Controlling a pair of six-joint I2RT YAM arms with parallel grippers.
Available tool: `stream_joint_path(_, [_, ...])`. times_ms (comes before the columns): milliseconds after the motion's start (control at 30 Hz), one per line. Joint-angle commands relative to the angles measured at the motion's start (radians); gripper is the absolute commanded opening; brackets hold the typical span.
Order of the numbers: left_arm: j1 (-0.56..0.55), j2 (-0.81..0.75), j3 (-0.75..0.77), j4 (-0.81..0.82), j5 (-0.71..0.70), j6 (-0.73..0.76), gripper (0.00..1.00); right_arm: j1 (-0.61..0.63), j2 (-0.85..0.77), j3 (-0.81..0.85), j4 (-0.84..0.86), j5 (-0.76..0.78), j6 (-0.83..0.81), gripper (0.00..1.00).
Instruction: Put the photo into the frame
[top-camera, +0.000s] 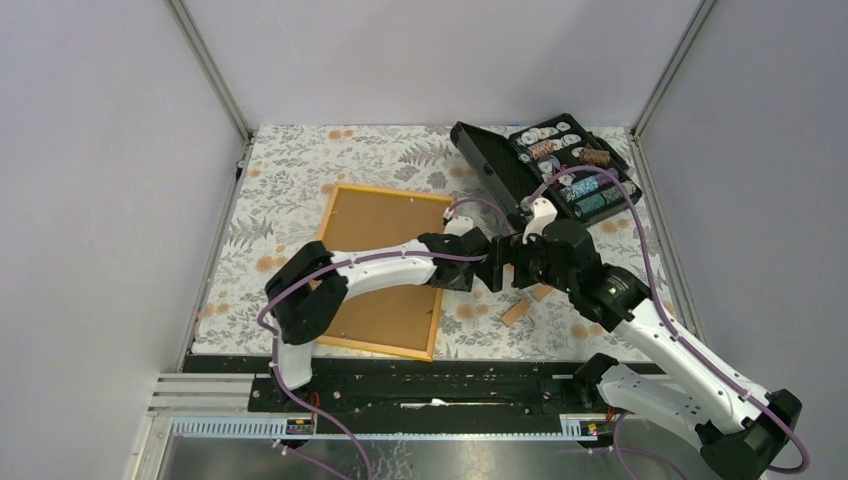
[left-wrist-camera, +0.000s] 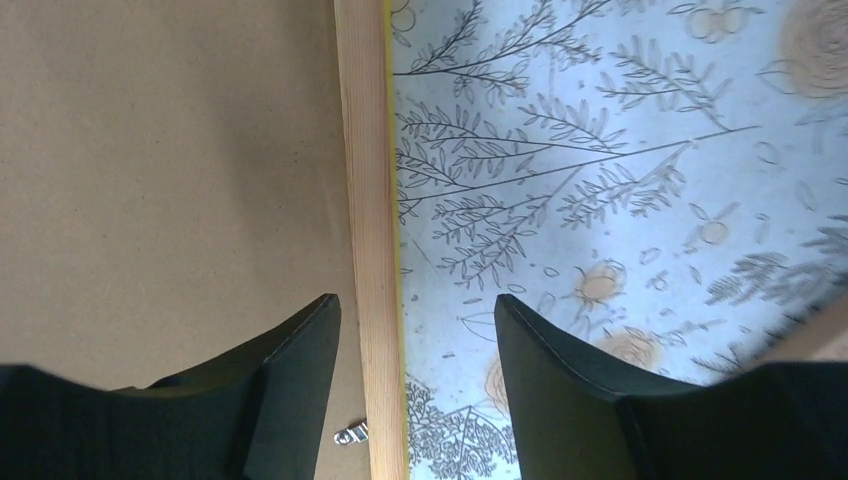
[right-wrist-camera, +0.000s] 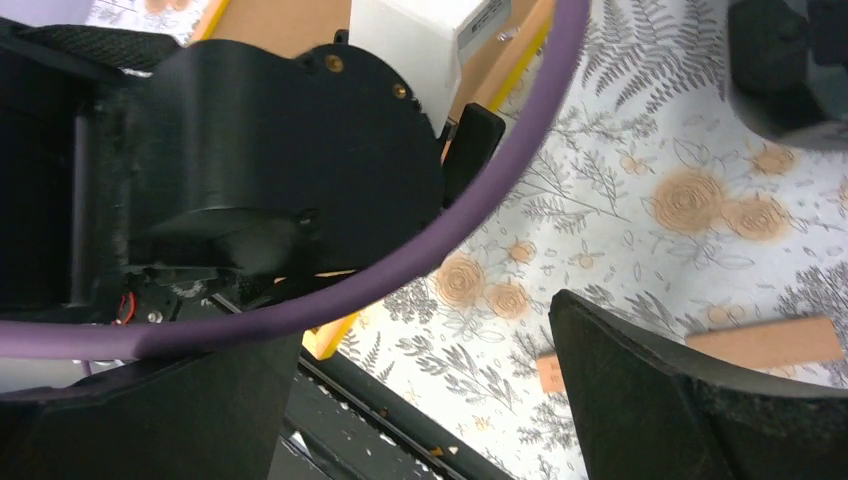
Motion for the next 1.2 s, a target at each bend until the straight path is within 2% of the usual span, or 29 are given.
stream_joint_path(0, [-0.030,0.077,0.069,-0.105,-0.110,0.020,0.60,-0.003,-0.054,-0.003,-0.024,0.067,-0.012,1.00])
stream_joint_path(167, [-0.034,0.087,0.079,-0.103,-0.133,0.033,0.60,-0.002,-0.088,-0.016,-0.062,0.100,0.001,1.00])
stream_joint_path(533, [-0.034,0.090,-0.015,0.000,-0.078,0.049,0.40,-0.002,-0.136,-0.013,-0.112,0.208,0.047,1.00])
stream_joint_path(700, [-0.033,0.098,-0.035,0.022,-0.068,0.066,0.24,-0.003,-0.133,0.010,-0.113,0.204,0.061,1.00])
stream_joint_path(867, [-0.027,0.067,-0.047,0.030,-0.072,0.116,0.00,-0.003,-0.140,0.022,-0.120,0.217,0.074,1.00])
stream_joint_path(1167, [0.015,-0.075,-0.040,0.022,-0.077,0.196,0.00,-0.003,-0.194,-0.043,-0.116,0.215,0.083,1.00])
